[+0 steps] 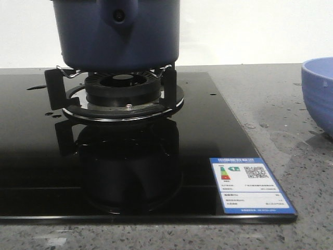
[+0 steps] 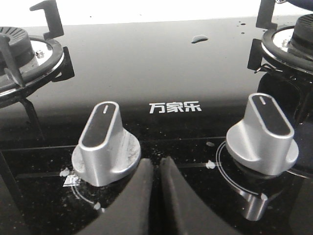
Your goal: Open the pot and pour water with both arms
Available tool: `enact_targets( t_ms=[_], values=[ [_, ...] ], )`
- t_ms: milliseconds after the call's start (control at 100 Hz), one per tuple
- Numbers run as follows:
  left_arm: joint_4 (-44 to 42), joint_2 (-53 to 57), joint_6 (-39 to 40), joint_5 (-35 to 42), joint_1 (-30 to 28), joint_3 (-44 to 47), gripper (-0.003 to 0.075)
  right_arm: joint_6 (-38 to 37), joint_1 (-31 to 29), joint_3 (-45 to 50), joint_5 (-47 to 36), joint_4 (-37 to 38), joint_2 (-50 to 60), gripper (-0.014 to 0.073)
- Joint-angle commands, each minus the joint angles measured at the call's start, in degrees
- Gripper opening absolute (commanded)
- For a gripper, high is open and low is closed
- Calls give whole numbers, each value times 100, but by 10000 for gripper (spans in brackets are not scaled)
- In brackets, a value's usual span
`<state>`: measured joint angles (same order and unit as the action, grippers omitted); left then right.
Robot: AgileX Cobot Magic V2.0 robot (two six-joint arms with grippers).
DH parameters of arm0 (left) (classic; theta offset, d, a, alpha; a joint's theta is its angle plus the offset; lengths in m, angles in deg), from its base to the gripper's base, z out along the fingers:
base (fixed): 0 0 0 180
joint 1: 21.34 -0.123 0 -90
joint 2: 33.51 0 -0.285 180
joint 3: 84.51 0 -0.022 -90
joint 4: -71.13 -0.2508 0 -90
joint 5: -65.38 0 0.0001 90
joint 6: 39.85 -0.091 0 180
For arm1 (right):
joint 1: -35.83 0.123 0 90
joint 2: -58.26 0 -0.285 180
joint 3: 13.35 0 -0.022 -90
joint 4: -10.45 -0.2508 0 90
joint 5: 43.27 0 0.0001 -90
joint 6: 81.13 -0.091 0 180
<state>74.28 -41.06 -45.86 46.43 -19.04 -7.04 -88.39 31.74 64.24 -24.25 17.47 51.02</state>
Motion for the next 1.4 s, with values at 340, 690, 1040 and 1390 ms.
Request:
enact_targets(
  t_ms=[340,690,1040,1390],
  values=[
    [58,148,48,1124,-15,153,-20,2,-37,149,-1985,-573,103,-69],
    [3627,148,48,2877,-15,153,-20,2,-37,136,-4008,-2922,103,-69],
    [3876,-435,34,1188,86,-883,-20,-10,-37,-789,-2062,-3318,-203,-69],
    [3643,-2729,-1011,-481,1209,-3022,-20,0,-37,-3006,1904,-2851,-2131,-69]
  ],
)
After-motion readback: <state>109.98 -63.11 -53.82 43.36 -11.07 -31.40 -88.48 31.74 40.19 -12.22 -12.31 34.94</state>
